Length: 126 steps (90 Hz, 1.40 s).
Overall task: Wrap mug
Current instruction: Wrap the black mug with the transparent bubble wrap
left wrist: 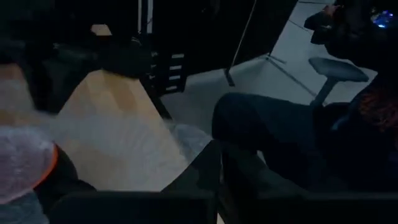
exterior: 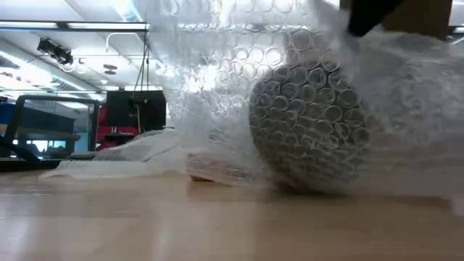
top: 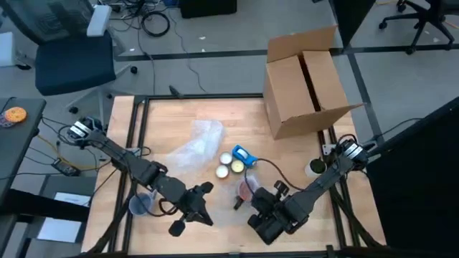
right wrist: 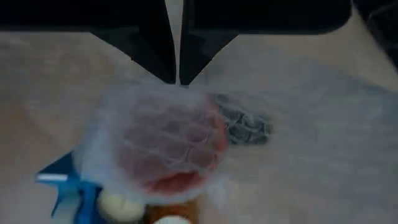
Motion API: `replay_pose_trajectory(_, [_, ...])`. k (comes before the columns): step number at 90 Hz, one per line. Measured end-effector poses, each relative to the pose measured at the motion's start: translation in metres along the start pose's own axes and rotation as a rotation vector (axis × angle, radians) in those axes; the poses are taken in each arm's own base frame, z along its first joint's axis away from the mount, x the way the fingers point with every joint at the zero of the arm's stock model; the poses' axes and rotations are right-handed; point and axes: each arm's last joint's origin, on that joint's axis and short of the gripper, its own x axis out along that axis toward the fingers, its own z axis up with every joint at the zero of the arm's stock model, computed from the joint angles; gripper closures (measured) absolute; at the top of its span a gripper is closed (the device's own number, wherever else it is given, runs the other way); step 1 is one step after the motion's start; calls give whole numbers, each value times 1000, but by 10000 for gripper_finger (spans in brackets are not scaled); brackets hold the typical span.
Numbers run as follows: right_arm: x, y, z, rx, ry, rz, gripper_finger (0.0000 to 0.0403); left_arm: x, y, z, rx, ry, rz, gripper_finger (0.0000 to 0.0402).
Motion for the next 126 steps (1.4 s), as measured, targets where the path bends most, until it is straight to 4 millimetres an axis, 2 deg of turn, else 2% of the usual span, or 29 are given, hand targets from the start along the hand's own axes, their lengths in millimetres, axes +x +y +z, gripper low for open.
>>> replay_pose_trajectory(39, [34, -4, 58, -89, -82, 54, 403, 0, -5, 1, 44, -14, -24, 402])
replay_pose_trajectory(56, [40, -8, 68, -100, -86, 47, 403, 0, -4, -5, 49, 48, -12, 402])
replay_pose_trajectory(63, [40, -8, 67, -104, -82, 51, 403, -1, -1, -15, 43, 150, 26, 402])
replay_pose_trajectory(80, [36, -4, 61, -120, -75, 67, 403, -9, 9, -42, 9, 394, 247, 395])
replay_pose_trajectory(96, [33, -2, 56, -121, -76, 75, 403, -4, 23, -77, -7, 391, 300, 363])
replay_pose_trajectory(109, [32, -1, 55, -116, -82, 76, 403, -6, 52, -111, -123, 346, 394, 318])
replay_pose_trajectory(126, [32, -1, 55, -116, -82, 76, 403, -17, 82, -139, -248, 328, 506, 261])
